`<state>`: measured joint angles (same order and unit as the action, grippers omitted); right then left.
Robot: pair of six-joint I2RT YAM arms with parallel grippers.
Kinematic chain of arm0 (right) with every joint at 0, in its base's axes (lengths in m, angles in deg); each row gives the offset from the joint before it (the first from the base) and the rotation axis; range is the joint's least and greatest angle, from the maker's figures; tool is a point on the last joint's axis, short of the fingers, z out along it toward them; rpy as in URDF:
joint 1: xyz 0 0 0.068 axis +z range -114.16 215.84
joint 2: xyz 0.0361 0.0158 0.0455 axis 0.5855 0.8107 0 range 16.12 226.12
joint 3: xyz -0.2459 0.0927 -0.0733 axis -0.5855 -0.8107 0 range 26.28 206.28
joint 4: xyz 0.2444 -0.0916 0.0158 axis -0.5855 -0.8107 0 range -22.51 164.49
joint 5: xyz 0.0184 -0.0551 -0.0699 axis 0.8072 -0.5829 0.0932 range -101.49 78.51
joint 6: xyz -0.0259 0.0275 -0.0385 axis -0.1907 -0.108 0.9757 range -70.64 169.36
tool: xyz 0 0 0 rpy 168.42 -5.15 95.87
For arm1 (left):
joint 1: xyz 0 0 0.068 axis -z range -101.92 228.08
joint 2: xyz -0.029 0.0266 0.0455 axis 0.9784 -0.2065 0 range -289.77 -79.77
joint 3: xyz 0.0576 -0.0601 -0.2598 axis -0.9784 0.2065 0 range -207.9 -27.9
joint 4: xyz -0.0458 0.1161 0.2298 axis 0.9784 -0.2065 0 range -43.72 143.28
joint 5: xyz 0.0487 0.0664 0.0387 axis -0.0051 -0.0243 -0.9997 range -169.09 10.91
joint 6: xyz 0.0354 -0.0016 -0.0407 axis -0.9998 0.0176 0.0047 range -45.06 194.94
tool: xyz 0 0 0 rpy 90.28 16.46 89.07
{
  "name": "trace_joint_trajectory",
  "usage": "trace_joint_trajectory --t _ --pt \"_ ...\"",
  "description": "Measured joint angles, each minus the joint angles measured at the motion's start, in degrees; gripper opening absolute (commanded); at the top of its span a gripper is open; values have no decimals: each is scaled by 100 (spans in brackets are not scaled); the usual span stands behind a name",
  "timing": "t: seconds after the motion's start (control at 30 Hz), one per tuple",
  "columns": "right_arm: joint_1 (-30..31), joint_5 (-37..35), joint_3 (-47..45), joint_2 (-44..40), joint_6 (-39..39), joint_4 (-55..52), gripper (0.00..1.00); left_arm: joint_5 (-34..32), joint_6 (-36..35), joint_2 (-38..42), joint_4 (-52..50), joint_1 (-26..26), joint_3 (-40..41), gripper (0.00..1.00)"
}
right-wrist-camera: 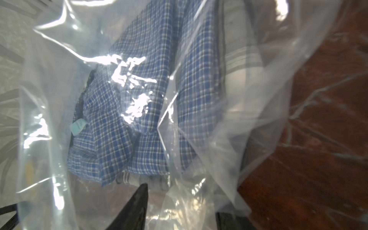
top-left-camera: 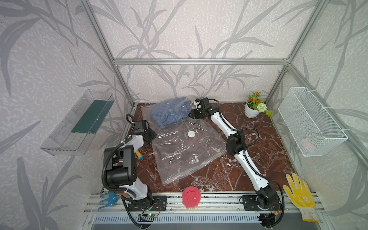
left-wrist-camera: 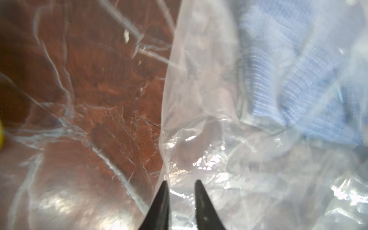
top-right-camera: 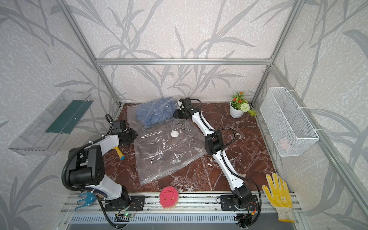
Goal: Take the shirt out of the vacuum bag
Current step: Move the vacuum bag to the center of the board.
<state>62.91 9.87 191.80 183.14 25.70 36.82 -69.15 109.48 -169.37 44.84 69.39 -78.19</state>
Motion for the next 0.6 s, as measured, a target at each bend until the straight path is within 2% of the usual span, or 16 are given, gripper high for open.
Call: trace_joint_trajectory --t 0.07,0.2,0.3,0.47,0.6 --pt "-59 -195 -68 -291 197 -323 67 -55 -116 391 -240 72 -188 49" --pt "-225 -645 -608 -1344 667 -879 68 -151 -505 1027 -789 439 -804 51" --pt "-328 -1005 -1362 -2505 1005 -1093 68 -262 -957 1373 -1346 970 -1294 52" --pt "-345 -1384 -4299 -5084 1331 -468 71 -184 -1947 1757 -2566 1919 -1635 52" --pt "-317 -1423 -6544 -6688 1384 98 71 -11 -2765 2059 -3456 2874 -1574 53"
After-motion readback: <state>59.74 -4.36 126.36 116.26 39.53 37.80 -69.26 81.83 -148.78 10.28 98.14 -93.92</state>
